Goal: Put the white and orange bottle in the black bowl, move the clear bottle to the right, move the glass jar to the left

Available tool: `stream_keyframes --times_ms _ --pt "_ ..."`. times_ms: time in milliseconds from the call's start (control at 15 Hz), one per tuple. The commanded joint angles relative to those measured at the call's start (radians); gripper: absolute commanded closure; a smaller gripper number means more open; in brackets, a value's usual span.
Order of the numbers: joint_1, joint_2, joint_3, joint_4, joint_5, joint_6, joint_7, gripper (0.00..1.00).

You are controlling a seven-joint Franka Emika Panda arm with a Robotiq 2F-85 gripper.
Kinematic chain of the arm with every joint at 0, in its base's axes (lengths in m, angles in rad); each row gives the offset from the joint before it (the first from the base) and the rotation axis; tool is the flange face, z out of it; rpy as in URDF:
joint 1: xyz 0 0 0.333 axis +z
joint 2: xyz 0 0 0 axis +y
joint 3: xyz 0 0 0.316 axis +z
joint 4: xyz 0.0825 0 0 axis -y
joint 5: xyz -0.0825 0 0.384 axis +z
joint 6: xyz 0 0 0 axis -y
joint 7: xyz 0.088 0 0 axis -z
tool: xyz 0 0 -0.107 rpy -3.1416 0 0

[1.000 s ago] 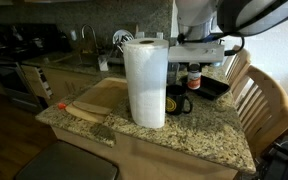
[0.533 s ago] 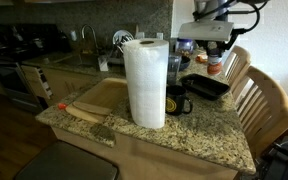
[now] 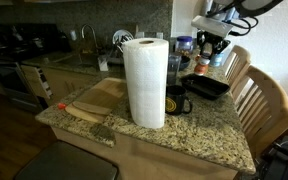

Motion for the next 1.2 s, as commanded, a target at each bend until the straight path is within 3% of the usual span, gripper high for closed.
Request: stream_keyframes --times_ms 0,133,200,667,733,1133 --pt "-0.013 0.0 -0.009 -0.099 0.171 0.179 -0.224 0.18" --pt "-0.011 0.005 -0.006 -0.119 0.268 0.204 -0.346 0.02" --pt "-0.014 0.002 -0.003 -0.129 0.293 0.199 -0.386 0.01" --pt "-0.026 -0.045 -0.003 -0.181 0.377 0.164 -0.553 0.0" --pt "-0.036 0.004 0.013 -0.132 0.331 0.164 -0.484 0.0" --pt "-0.033 -0.009 0.022 -0.142 0.337 0.158 -0.525 0.0"
